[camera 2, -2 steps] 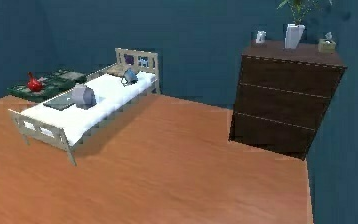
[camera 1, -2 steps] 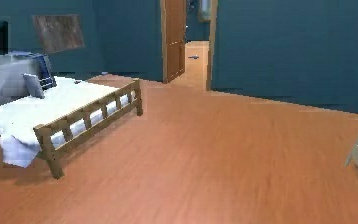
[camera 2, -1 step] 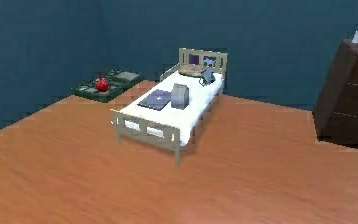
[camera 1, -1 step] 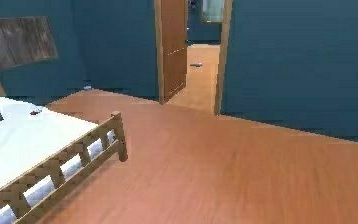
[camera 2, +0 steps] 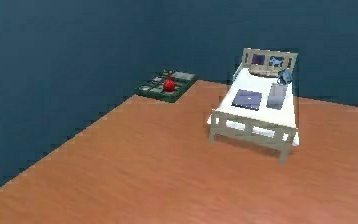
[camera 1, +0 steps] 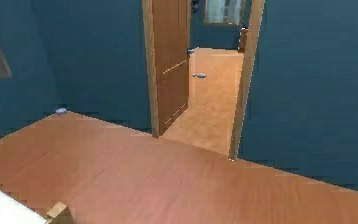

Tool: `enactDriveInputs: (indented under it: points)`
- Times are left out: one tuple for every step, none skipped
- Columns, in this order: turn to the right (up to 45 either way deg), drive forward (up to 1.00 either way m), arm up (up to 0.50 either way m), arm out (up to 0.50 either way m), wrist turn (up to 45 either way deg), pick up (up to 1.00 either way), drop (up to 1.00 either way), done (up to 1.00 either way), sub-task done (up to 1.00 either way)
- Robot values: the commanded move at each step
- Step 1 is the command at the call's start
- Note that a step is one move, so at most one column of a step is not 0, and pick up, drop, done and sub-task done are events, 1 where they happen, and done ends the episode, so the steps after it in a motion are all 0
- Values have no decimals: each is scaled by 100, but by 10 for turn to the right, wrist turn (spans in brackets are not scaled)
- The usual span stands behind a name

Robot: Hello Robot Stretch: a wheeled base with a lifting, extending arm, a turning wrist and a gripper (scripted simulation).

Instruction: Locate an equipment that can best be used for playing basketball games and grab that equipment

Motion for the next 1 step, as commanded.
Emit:
enactDriveInputs:
  points:
    - [0, 100, 0, 0, 0, 0, 0, 0, 0]
